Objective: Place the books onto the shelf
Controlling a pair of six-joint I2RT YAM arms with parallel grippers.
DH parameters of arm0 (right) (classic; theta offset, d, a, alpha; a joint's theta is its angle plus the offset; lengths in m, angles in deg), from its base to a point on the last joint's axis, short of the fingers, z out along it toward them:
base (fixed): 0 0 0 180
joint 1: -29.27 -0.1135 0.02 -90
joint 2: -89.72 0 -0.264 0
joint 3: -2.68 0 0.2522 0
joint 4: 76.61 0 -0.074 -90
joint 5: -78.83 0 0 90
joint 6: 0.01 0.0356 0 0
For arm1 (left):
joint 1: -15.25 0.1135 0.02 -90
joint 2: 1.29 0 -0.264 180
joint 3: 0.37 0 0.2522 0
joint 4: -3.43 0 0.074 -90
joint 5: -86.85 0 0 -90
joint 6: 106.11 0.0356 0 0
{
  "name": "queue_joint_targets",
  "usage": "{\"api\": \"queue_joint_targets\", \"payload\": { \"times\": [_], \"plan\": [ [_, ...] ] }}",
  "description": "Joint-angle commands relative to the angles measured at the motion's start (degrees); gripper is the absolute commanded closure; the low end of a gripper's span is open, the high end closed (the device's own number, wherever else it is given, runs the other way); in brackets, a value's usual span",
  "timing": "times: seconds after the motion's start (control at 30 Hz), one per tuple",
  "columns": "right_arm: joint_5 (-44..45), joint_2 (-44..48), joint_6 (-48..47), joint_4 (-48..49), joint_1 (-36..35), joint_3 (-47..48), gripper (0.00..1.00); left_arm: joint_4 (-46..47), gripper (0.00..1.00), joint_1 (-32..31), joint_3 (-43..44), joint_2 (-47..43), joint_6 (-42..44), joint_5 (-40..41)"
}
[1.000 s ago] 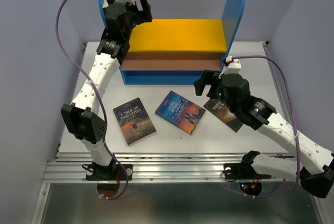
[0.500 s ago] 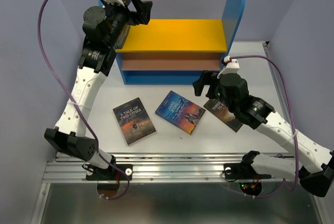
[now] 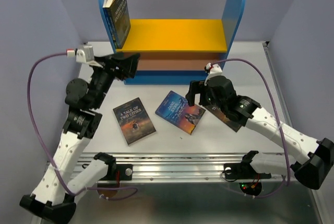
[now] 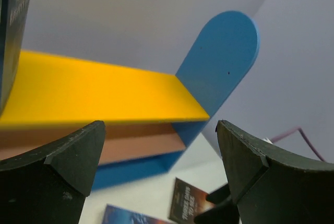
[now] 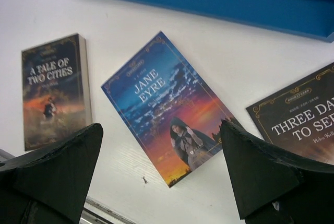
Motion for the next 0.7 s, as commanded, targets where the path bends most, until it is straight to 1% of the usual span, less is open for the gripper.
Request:
{"api": "queue_joint_targets", "payload": {
  "times": [0.0,0.03,0.07,0.1,0.13,0.2,0.23,0.3,0.33,0.4,0.43,0.53,0.63,0.67],
  "plan": [
    [-3.02,-1.84,-1.97,1.73,0.0,-2.68,0.0,-0.36,0.01,-0.76,-9.76,-6.23,-10.52,2.8],
    [-2.85,-3.32,-1.71,2.52,0.61,-2.95,0.0,-3.77,0.01,-1.63,-11.86,-6.85,-11.58,2.72],
    [-2.85,-4.47,-1.19,2.7,1.4,-2.87,0.0,-4.24,0.01,-2.6,-15.71,-7.98,-14.73,1.33],
    [-2.85,-5.61,-1.18,2.7,1.4,-2.86,0.0,-4.07,0.01,-2.6,-15.75,-8.43,-14.76,1.31],
    [-4.16,-6.84,-1.1,3.58,2.8,-3.04,0.0,-3.64,0.01,-4.0,-20.19,-8.69,-17.8,0.1],
    [-6.27,-9.75,-1.09,4.98,4.65,-3.48,0.0,-4.16,0.01,-5.67,-24.08,-7.56,-20.37,0.43],
    [-8.97,-10.63,-1.18,6.56,6.48,-4.09,0.0,-4.25,0.01,-7.33,-26.97,-5.55,-22.56,0.26],
    [-12.75,-12.29,-2.4,9.1,8.08,-5.23,0.0,-3.03,0.01,-10.58,-29.71,-2.82,-24.33,-0.62],
    [-13.91,-12.83,-3.2,10.43,8.08,-5.24,0.0,-3.02,0.01,-10.6,-30.51,-1.59,-24.34,-0.71],
    [-17.24,-14.31,-5.38,12.89,8.79,-6.12,0.0,-0.04,0.01,-12.88,-32.87,2.01,-26.7,-0.97],
    [-17.52,-14.94,-5.92,13.42,8.79,-6.03,0.0,2.41,0.01,-13.15,-33.67,4.11,-28.1,-1.23],
    [-18.58,-17.57,-8.38,15.44,9.4,-5.94,0.0,4.79,0.01,-13.33,-35.26,7.37,-29.87,-0.36],
    [-18.85,-20.47,-9.44,16.07,9.92,-5.42,0.0,5.51,0.01,-14.03,-35.18,10.01,-31.72,0.87],
    [-18.93,-21.17,-9.53,16.15,9.93,-5.24,0.0,5.6,0.01,-14.29,-35.0,12.2,-32.33,1.31]
  ]
}}
